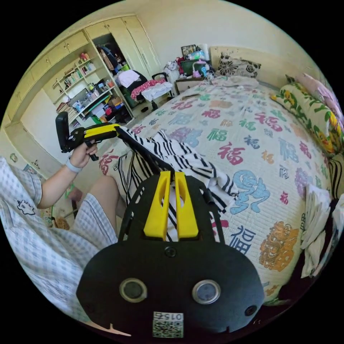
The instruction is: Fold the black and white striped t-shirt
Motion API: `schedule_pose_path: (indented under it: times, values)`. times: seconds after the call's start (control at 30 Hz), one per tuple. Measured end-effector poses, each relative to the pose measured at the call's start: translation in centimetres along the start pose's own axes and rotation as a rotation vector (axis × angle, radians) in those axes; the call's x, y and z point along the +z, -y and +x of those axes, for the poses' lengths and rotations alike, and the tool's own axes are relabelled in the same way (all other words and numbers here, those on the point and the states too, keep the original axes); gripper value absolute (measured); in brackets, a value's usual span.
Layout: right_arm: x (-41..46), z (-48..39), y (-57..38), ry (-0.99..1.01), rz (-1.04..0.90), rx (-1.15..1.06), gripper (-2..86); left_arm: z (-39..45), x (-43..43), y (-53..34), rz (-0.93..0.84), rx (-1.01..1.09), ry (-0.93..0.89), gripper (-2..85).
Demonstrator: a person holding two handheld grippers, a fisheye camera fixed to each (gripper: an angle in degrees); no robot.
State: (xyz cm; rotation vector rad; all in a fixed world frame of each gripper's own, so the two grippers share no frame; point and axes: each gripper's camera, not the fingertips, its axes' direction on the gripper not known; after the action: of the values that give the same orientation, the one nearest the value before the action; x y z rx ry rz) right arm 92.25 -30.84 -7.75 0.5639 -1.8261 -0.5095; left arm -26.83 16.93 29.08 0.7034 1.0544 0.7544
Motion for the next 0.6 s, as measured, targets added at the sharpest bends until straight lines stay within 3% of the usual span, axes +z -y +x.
schedule_pose_path:
  times: [0.2, 0.37, 0.6]
  values:
    - [-16.2, -2.9, 2.6, -0.019, 0.372, -0.059, 0.2, 0.1, -13.1, 7.7, 0.354, 0.015, 0.049, -0.1]
    - [-30.1, -9.7, 2.4, -0.178, 0.626, -0.25, -0.4, 3.3, -28.1, 12.7, 0.66, 0.132, 0.172, -0.2]
    - [-41.0, -15.8, 0.3, -0.315, 0.813, -0.434, -0.7, 6.3, -41.1, 16.7, 0.855, 0.259, 0.288, -0.3]
